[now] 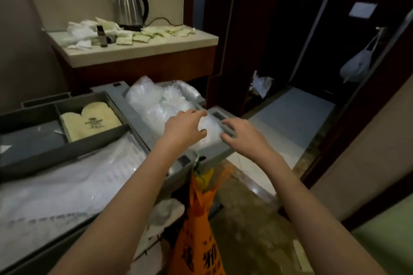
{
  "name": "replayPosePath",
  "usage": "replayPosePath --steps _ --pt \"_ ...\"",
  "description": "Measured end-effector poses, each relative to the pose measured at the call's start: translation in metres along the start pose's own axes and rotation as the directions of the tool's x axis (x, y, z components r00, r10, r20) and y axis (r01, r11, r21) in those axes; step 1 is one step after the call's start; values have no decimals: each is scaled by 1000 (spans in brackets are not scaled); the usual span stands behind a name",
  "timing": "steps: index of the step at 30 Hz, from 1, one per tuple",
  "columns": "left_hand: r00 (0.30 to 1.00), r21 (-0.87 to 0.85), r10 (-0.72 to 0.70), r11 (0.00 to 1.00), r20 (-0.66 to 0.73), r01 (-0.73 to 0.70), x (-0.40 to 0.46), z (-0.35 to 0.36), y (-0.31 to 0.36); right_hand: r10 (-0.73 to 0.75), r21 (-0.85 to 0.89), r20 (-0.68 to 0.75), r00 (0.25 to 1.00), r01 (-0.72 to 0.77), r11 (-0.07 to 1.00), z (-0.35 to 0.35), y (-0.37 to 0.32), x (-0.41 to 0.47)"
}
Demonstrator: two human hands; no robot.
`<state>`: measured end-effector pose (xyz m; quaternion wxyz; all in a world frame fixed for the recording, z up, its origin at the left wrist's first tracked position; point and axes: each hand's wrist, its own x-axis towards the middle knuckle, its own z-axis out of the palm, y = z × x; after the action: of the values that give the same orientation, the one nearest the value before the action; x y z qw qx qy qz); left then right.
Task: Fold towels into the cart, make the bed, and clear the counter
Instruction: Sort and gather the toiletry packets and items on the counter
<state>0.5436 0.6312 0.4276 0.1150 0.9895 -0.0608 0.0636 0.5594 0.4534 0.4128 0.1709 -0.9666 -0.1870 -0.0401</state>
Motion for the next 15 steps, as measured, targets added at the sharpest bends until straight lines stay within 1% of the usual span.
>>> replayPosePath --steps 3,8,12,15 --pt "999 4 -28 1000 -28 28 39 -10 -10 -40 14 12 999 40 999 -14 4 49" --pt "984 -3 -134 991 -116 135 104 -12 -20 -137 82 -18 990 138 987 -14 25 130" --pt "959 21 -253 966 -132 257 156 -2 -14 -269 83 54 962 264 961 -12 63 204" --pt "908 -13 -390 919 -152 393 193 -3 -8 -391 60 123 912 386 920 -26 89 257"
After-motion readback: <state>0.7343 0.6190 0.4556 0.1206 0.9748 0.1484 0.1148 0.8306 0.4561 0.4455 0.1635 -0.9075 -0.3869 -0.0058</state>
